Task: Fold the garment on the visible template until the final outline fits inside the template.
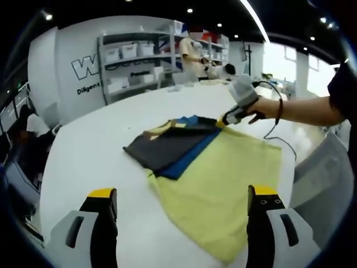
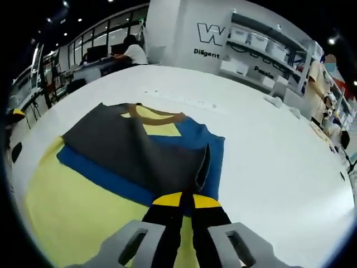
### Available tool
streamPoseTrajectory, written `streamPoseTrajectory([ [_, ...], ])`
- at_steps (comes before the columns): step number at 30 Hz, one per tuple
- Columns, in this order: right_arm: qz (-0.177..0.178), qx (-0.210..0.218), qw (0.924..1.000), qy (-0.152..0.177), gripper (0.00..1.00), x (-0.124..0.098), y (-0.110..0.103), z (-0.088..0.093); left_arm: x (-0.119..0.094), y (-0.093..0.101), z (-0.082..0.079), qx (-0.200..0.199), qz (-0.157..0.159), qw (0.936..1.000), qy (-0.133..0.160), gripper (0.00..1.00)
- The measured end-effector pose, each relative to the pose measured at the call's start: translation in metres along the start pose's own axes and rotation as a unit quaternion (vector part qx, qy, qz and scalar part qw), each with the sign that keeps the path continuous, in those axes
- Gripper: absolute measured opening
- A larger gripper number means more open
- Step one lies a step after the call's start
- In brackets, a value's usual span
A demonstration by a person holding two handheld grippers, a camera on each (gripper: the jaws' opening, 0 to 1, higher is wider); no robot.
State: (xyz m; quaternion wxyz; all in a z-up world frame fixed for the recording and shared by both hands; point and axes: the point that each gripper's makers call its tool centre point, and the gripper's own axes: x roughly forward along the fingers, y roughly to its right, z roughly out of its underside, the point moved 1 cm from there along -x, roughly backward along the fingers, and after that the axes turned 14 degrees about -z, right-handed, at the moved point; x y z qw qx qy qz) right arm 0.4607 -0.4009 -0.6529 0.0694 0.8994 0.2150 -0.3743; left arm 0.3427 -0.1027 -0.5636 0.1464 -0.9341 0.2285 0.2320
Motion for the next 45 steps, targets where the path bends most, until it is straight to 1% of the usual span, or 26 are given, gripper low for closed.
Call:
streamPoseTrajectory([
  [2, 0.000, 0.003, 1.0000, -0.007, 0.00, 0.000, 0.000, 0.006, -0.001, 0.000, -0.001, -0.002, 0.000, 1.0000, 0.002, 0.94],
  [5, -0.001, 0.013, 0.9999, -0.007, 0.00, 0.000, 0.000, 0.011, -0.001, -0.001, -0.001, -0.002, -0.001, 1.0000, 0.003, 0.94],
  [9, -0.012, 0.035, 0.9993, 0.006, 0.00, -0.002, -0.003, 0.010, -0.002, 0.000, -0.001, -0.002, 0.000, 1.0000, 0.004, 0.94],
  [10, -0.015, 0.038, 0.9991, 0.009, 0.02, -0.003, -0.003, 0.009, -0.002, 0.000, -0.002, -0.002, -0.001, 1.0000, 0.004, 0.94],
  [15, -0.022, 0.047, 0.9982, 0.030, 0.11, -0.009, 0.000, -0.003, -0.004, 0.000, -0.003, 0.000, -0.003, 1.0000, 0.006, 0.96],
  [17, -0.022, 0.047, 0.9981, 0.033, 0.17, -0.010, 0.002, -0.008, -0.004, 0.000, -0.003, -0.001, -0.002, 1.0000, 0.004, 0.96],
  [18, -0.022, 0.042, 0.9980, 0.042, 0.19, -0.011, 0.004, -0.013, -0.004, 0.000, -0.003, -0.001, -0.002, 1.0000, 0.003, 0.97],
  [19, -0.022, 0.041, 0.9980, 0.043, 0.22, -0.012, 0.006, -0.015, -0.004, 0.001, -0.003, 0.000, -0.002, 1.0000, 0.003, 0.97],
  [24, -0.023, 0.031, 0.9979, 0.052, 0.27, -0.010, 0.017, -0.029, -0.004, 0.002, -0.001, -0.001, -0.001, 1.0000, -0.001, 0.99],
  [25, -0.025, 0.029, 0.9976, 0.058, 0.29, -0.009, 0.019, -0.034, -0.004, 0.002, -0.001, -0.002, 0.000, 1.0000, -0.002, 0.99],
  [30, -0.030, 0.024, 0.9972, 0.064, 0.33, -0.003, 0.026, -0.044, -0.004, 0.002, 0.000, -0.007, 0.000, 1.0000, -0.005, 0.99],
  [31, -0.033, 0.013, 0.9974, 0.062, 0.34, 0.000, 0.028, -0.047, -0.004, 0.002, 0.000, -0.007, 0.000, 1.0000, -0.005, 0.99],
  [33, -0.037, 0.007, 0.9975, 0.060, 0.36, 0.005, 0.030, -0.051, -0.004, 0.001, 0.001, -0.008, -0.001, 0.9999, -0.007, 0.99],
  [39, -0.061, -0.004, 0.9963, 0.061, 0.35, 0.021, 0.033, -0.061, -0.005, -0.001, 0.005, -0.010, -0.005, 0.9998, -0.014, 0.99],
  [42, -0.069, -0.002, 0.9963, 0.051, 0.36, 0.031, 0.035, -0.063, -0.005, -0.002, 0.007, -0.015, -0.005, 0.9997, -0.017, 0.99],
  [45, -0.076, -0.002, 0.9960, 0.047, 0.33, 0.037, 0.037, -0.063, -0.006, -0.004, 0.007, -0.017, -0.006, 0.9997, -0.016, 0.99],
])
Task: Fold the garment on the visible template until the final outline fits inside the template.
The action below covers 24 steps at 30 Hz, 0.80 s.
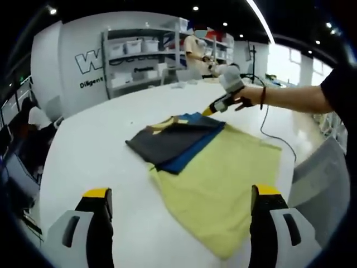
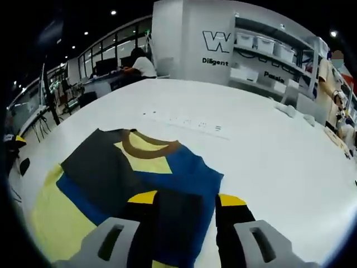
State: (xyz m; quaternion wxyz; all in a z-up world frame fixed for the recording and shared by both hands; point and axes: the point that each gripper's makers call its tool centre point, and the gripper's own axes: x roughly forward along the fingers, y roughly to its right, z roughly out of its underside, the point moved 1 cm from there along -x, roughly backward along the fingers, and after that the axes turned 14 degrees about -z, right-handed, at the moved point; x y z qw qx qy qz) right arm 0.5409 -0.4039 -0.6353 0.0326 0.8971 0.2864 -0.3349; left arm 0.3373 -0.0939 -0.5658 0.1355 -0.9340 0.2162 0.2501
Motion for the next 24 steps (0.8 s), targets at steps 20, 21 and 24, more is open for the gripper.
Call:
streamPoseTrajectory([
  [20, -0.036, 0.035, 0.9984, -0.025, 0.07, 0.015, 0.003, 0.017, -0.004, -0.004, -0.011, -0.017, 0.007, 0.9997, 0.014, 0.99],
  [21, -0.035, 0.031, 0.9985, -0.028, 0.04, 0.015, 0.002, 0.018, -0.004, -0.005, -0.011, -0.016, 0.006, 0.9998, 0.013, 0.99],
  [24, -0.034, 0.025, 0.9986, -0.032, 0.00, 0.014, 0.001, 0.017, -0.003, -0.004, -0.010, -0.015, 0.006, 0.9998, 0.010, 0.99],
])
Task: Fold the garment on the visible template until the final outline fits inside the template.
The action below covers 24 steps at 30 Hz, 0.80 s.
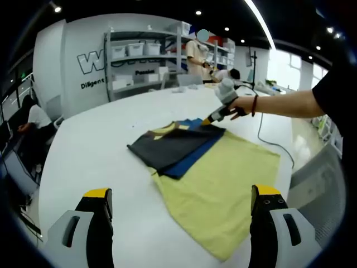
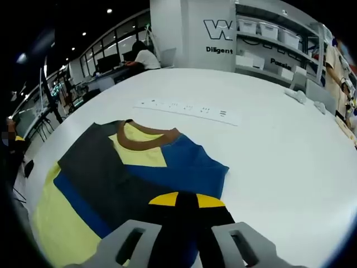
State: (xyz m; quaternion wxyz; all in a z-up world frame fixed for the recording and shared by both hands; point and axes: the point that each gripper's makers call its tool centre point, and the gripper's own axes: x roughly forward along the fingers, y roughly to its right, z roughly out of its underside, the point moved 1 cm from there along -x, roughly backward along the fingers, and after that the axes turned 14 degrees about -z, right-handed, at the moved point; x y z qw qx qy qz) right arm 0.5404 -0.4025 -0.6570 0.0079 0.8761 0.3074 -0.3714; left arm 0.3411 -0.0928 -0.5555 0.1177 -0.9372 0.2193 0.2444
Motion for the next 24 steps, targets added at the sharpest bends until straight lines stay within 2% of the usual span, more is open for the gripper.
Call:
streamPoseTrajectory([
  [4, -0.001, 0.004, 1.0000, 0.005, 0.00, -0.004, -0.003, -0.005, 0.000, 0.001, 0.001, 0.005, 0.001, 1.0000, -0.003, 0.99],
  [9, 0.015, -0.007, 0.9998, 0.007, 0.00, -0.012, 0.004, -0.010, 0.000, 0.002, 0.000, 0.003, 0.001, 1.0000, -0.001, 0.99],
  [10, 0.028, -0.002, 0.9996, 0.008, 0.00, -0.014, 0.008, -0.010, 0.000, 0.002, 0.000, 0.004, 0.002, 1.0000, -0.001, 0.99],
  [13, 0.028, 0.014, 0.9994, 0.013, 0.00, -0.017, 0.010, -0.010, 0.000, 0.004, -0.002, 0.004, 0.004, 1.0000, 0.001, 0.99],
  [17, 0.058, 0.024, 0.9980, 0.008, 0.00, -0.023, 0.013, -0.004, -0.001, 0.005, -0.005, 0.004, 0.005, 1.0000, 0.005, 0.99],
  [24, 0.075, 0.042, 0.9963, 0.001, 0.00, -0.021, 0.016, 0.003, -0.003, 0.006, -0.001, 0.006, 0.002, 1.0000, 0.001, 0.99],
])
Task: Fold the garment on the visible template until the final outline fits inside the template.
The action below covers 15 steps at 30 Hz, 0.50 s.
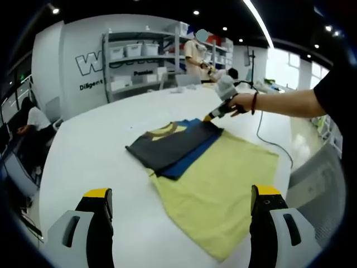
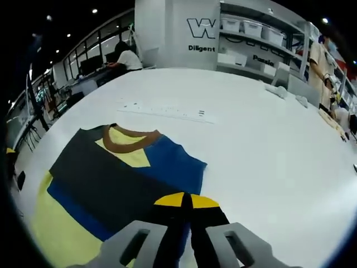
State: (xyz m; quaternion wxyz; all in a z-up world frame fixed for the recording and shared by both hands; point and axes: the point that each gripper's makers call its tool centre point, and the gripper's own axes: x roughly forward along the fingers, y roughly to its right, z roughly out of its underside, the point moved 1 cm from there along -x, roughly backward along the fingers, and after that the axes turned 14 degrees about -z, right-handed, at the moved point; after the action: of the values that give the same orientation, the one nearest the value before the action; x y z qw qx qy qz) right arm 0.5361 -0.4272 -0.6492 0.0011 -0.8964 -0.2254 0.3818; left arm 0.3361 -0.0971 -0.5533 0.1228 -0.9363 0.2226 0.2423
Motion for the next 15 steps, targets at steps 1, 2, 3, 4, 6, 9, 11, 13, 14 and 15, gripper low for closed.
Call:
streamPoseTrajectory([
  [1, 0.001, 0.003, 1.0000, -0.001, 0.00, 0.000, -0.001, 0.001, 0.000, 0.000, 0.001, 0.000, 0.000, 1.0000, 0.000, 0.99],
  [2, 0.005, 0.007, 1.0000, 0.000, 0.00, 0.000, -0.001, 0.002, 0.000, 0.000, 0.001, -0.001, 0.001, 1.0000, -0.001, 0.99],
  [3, 0.008, 0.010, 0.9999, -0.001, 0.00, -0.001, -0.001, 0.003, 0.000, 0.000, 0.002, -0.002, 0.001, 1.0000, -0.002, 0.99],
  [4, 0.011, 0.011, 0.9999, -0.001, 0.00, -0.002, -0.001, 0.004, 0.000, 0.000, 0.003, -0.002, 0.000, 1.0000, -0.003, 0.99],
  [6, 0.013, 0.016, 0.9997, 0.013, 0.05, -0.005, -0.003, 0.002, 0.000, -0.001, 0.004, -0.003, -0.002, 1.0000, -0.004, 0.99],
  [9, -0.003, 0.058, 0.9971, 0.049, 0.21, -0.010, -0.010, -0.004, 0.000, -0.003, 0.005, -0.004, -0.003, 1.0000, -0.007, 0.99],
  [11, -0.017, 0.063, 0.9956, 0.068, 0.33, -0.018, -0.016, -0.007, 0.001, -0.003, 0.006, -0.005, -0.005, 0.9999, -0.008, 0.99],
  [13, -0.022, 0.067, 0.9948, 0.073, 0.40, -0.025, -0.019, -0.008, 0.002, -0.002, 0.006, -0.006, -0.004, 0.9999, -0.008, 0.99],
  [14, -0.025, 0.072, 0.9939, 0.080, 0.44, -0.027, -0.019, -0.009, 0.003, -0.001, 0.006, -0.006, -0.003, 0.9999, -0.008, 0.99],
  [15, -0.029, 0.076, 0.9929, 0.087, 0.46, -0.029, -0.021, -0.011, 0.004, -0.001, 0.006, -0.007, -0.003, 0.9999, -0.009, 0.99],
])
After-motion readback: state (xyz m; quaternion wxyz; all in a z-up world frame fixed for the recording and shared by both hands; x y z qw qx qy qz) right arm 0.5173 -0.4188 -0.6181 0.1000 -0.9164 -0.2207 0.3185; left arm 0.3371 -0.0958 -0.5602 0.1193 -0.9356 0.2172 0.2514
